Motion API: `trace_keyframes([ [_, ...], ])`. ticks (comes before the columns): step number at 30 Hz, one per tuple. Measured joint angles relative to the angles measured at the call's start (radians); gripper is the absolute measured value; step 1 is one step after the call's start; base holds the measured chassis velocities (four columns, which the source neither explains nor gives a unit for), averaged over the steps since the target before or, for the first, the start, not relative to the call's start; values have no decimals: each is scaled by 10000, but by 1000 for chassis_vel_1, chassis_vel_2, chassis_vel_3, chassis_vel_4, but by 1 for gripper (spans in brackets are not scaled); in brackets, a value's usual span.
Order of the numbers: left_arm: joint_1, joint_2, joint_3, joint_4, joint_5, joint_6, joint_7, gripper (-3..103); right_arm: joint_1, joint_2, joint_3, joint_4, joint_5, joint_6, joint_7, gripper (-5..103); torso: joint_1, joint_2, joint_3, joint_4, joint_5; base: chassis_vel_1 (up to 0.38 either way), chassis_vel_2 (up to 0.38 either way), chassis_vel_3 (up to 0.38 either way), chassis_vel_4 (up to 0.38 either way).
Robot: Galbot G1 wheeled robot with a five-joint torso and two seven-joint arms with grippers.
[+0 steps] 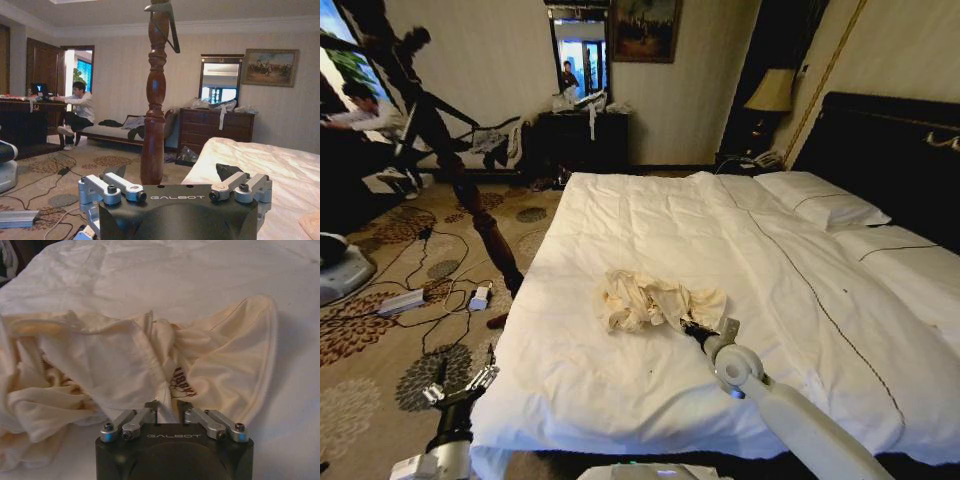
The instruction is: Pick up the clothes from the bed and hang them on the clothes hanger.
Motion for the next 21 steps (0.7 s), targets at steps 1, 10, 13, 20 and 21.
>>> trace_keyframes([
  [1,5,-34,29,-20,31,0,0,100,-7,-37,-1,-30,-128,-1,-23,15,0,0,0,0,0,0,0,0,0],
  [10,34,-137,102,-25,181,-15,0,100,-39,-120,42,26,-142,-29,-31,16,0,1,0,0,1,0,0,0,0],
  [13,16,-171,142,107,233,-41,-1,100,76,-132,110,49,273,-78,-36,27,0,1,0,0,1,0,0,0,0],
  [20,-42,-229,196,279,270,-69,-1,100,630,-335,309,30,1462,-1049,-363,49,0,0,0,0,0,0,0,0,0],
  [21,-57,-232,196,299,270,-70,-1,100,773,-404,316,15,1677,-1324,-452,54,0,1,0,0,0,0,0,0,0],
])
